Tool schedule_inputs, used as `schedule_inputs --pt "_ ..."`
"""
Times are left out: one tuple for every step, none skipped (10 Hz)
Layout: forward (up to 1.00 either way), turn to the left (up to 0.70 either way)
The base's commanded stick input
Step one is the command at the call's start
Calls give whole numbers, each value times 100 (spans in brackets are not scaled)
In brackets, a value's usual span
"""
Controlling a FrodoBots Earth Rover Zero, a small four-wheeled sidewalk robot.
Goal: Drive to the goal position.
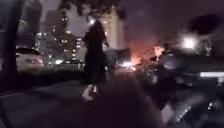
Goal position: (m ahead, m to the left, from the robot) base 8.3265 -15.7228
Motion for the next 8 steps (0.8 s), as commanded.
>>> schedule_inputs --pt "45 0" --pt "45 0" --pt "45 0" --pt "45 0" --pt "45 0" --pt "45 0" --pt "45 0" --pt "45 0"
